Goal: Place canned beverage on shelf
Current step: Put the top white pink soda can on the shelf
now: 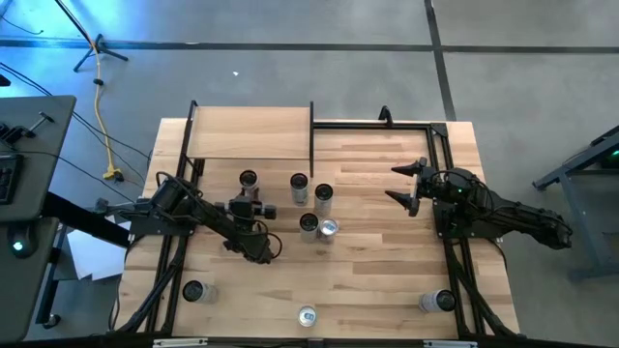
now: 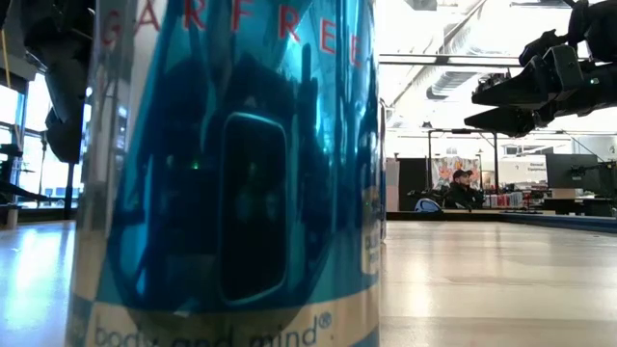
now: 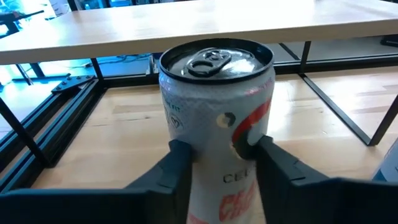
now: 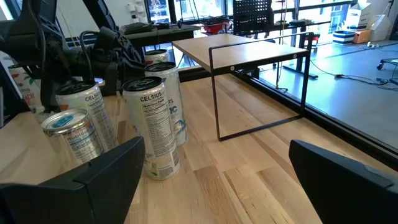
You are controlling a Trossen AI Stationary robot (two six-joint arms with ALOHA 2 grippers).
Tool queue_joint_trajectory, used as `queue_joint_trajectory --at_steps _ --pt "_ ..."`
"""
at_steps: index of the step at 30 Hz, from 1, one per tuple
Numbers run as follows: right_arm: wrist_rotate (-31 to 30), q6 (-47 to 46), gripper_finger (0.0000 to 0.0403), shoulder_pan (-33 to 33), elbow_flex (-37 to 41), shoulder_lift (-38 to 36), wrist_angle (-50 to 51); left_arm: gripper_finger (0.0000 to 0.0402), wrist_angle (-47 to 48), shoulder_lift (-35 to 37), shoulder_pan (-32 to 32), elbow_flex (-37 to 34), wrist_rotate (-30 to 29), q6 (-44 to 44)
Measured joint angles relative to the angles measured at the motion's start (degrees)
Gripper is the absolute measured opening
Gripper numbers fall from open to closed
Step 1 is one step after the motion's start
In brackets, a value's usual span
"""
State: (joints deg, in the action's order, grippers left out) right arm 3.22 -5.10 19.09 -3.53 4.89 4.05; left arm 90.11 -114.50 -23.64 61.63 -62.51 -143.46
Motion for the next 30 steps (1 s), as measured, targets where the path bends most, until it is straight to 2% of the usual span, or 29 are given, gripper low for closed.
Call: queue_joint_trajectory --at_steps 15,23,30 --pt "0.0 0.02 0.0387 0.0 0.0 0.0 0.02 0.0003 -0.16 0.0 -0.04 0.39 0.49 -0.29" --pt "-0.01 0.02 0.0387 0.01 0.0 0.0 0.0 0.0016 -0.13 0.0 -0.04 0.39 1.0 -0.33" --pt "-0.02 0.01 0.0387 0.01 0.0 0.01 0.02 0.0026 -0.1 0.0 -0.44 0.39 5.76 -2.62"
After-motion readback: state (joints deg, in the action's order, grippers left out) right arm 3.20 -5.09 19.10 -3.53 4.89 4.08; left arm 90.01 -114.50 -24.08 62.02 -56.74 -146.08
